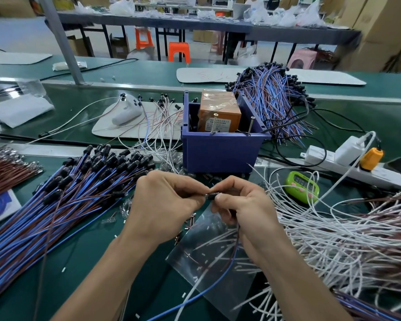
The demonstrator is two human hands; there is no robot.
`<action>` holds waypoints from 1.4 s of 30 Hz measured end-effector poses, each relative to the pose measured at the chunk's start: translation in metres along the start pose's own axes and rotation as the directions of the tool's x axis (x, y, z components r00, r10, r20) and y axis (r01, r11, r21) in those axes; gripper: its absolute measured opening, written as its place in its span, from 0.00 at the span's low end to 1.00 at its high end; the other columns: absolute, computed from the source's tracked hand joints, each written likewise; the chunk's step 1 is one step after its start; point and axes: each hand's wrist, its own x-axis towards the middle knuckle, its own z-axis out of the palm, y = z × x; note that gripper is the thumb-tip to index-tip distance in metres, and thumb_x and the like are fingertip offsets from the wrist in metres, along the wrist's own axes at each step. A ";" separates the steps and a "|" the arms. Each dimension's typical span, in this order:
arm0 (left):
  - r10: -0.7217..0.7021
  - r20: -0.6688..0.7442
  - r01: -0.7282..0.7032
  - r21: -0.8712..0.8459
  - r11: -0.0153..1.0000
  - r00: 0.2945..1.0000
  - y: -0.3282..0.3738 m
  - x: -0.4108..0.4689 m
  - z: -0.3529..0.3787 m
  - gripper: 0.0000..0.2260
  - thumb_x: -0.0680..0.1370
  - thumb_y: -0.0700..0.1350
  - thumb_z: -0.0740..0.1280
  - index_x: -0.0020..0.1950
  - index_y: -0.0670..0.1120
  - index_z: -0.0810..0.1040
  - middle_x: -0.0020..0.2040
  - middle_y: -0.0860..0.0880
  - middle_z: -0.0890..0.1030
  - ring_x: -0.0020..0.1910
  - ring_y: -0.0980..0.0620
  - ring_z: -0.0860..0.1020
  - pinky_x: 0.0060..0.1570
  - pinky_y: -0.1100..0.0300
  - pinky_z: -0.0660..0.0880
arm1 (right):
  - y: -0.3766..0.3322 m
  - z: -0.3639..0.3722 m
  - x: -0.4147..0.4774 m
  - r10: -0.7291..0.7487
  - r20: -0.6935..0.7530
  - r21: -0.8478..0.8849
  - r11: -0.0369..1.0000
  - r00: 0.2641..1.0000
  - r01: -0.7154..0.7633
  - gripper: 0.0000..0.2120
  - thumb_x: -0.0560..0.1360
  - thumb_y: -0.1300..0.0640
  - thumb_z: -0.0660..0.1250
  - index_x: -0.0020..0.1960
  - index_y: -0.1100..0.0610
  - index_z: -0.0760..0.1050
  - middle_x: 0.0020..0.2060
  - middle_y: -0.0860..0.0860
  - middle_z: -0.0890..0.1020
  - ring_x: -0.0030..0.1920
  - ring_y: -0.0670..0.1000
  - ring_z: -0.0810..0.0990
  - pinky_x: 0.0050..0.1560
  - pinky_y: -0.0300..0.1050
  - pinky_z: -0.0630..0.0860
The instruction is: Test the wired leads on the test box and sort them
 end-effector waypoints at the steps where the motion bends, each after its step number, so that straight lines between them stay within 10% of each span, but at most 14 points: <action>1: -0.009 0.009 0.009 0.004 1.000 1.000 0.000 0.000 0.000 0.21 0.68 0.36 0.80 0.42 0.64 0.87 0.34 0.62 0.85 0.35 0.63 0.84 0.37 0.68 0.79 | 0.000 0.000 0.000 -0.004 0.004 -0.004 1.000 1.000 0.004 0.18 0.75 0.74 0.66 0.37 0.54 0.84 0.31 0.58 0.80 0.27 0.45 0.74 0.28 0.34 0.69; 21: -0.190 0.033 0.185 -0.434 0.882 0.981 -0.008 0.004 0.012 0.17 0.67 0.25 0.77 0.38 0.49 0.89 0.37 0.44 0.87 0.37 0.45 0.87 0.39 0.61 0.83 | -0.001 -0.003 0.001 0.004 0.026 0.097 0.995 1.000 -0.006 0.13 0.76 0.76 0.64 0.45 0.61 0.81 0.37 0.63 0.82 0.31 0.51 0.75 0.33 0.42 0.72; 27: -0.194 0.059 0.202 -0.383 0.901 0.979 -0.011 0.005 0.009 0.13 0.71 0.32 0.78 0.45 0.51 0.89 0.42 0.46 0.88 0.43 0.44 0.88 0.49 0.52 0.84 | -0.002 -0.004 0.002 0.023 0.057 0.133 0.991 0.998 -0.030 0.16 0.77 0.75 0.65 0.42 0.56 0.84 0.37 0.59 0.83 0.33 0.50 0.78 0.35 0.41 0.76; 42: -0.151 0.010 0.135 -0.510 0.849 0.988 0.005 0.001 0.000 0.06 0.66 0.45 0.80 0.40 0.47 0.89 0.34 0.43 0.86 0.30 0.51 0.82 0.33 0.64 0.78 | -0.008 -0.013 0.002 0.118 0.232 0.422 0.882 0.966 -0.209 0.10 0.69 0.64 0.64 0.44 0.59 0.84 0.39 0.62 0.82 0.36 0.53 0.78 0.43 0.46 0.72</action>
